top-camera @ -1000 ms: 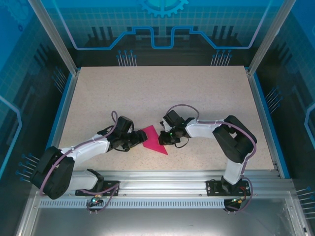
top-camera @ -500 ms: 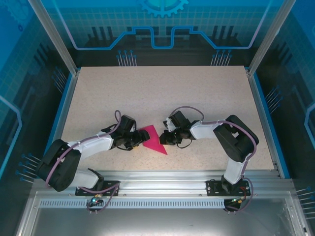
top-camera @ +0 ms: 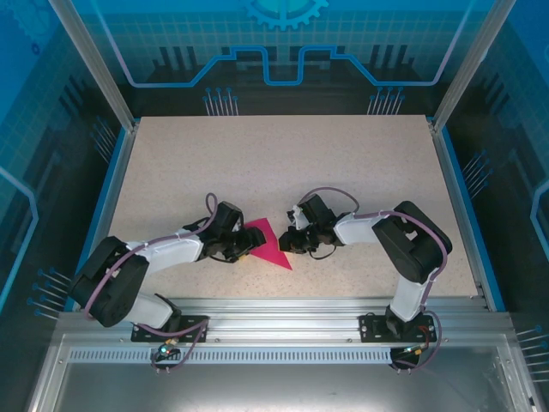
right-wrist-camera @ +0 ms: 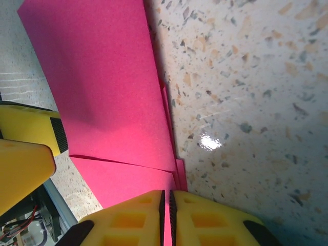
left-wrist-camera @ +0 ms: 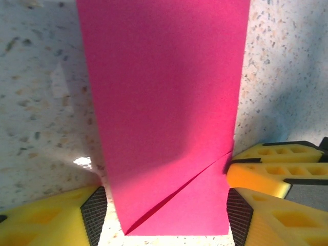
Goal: Fold a paper plane with a square sheet of paper (pick it up from the middle)
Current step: Fold the wing for the fifth time at the center of the table.
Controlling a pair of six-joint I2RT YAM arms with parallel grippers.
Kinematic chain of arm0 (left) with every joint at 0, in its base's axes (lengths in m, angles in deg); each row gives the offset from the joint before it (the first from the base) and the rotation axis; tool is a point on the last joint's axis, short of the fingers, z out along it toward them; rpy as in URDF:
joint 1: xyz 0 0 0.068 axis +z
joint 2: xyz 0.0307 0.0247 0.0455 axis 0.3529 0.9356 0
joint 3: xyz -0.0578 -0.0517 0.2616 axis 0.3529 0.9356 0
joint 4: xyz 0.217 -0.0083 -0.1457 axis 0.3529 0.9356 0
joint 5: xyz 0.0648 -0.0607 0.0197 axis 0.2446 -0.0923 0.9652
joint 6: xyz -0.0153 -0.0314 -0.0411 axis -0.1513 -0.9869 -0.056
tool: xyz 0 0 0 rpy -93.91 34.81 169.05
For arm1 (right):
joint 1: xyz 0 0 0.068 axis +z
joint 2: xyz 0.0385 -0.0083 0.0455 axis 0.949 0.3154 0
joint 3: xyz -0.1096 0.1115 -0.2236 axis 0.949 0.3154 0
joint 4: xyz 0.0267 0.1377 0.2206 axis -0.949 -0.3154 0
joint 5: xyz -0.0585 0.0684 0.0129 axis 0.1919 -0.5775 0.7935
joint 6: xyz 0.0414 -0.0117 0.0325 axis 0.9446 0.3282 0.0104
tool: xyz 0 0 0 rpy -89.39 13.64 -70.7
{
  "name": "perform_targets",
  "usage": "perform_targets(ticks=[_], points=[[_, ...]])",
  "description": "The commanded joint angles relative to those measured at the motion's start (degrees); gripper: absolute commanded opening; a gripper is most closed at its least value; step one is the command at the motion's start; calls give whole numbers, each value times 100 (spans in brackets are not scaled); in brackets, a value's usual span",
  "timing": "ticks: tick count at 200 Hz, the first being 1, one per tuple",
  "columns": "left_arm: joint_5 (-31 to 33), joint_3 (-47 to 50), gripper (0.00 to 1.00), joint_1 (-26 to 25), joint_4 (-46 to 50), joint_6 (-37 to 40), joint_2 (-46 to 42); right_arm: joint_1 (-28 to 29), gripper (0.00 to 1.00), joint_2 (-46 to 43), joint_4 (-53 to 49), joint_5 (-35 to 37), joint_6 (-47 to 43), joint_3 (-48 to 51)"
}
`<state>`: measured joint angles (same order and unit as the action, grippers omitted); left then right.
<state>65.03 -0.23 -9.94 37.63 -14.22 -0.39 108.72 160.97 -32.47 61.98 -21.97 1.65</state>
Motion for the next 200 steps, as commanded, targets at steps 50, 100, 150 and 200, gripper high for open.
perform_targets(ticks=[50,100,150,200], points=[[-144,-177,58,-56,-466,-131,108,-165,14,210,-18,178,46,276],[79,-446,33,-49,-131,169,378,-143,17,108,-39,235,-145,204],[-50,-807,11,-50,216,250,710,-44,20,-491,-488,735,-642,74],[-150,-1181,5,-49,722,284,809,314,30,-1642,-676,1698,-1571,412]])
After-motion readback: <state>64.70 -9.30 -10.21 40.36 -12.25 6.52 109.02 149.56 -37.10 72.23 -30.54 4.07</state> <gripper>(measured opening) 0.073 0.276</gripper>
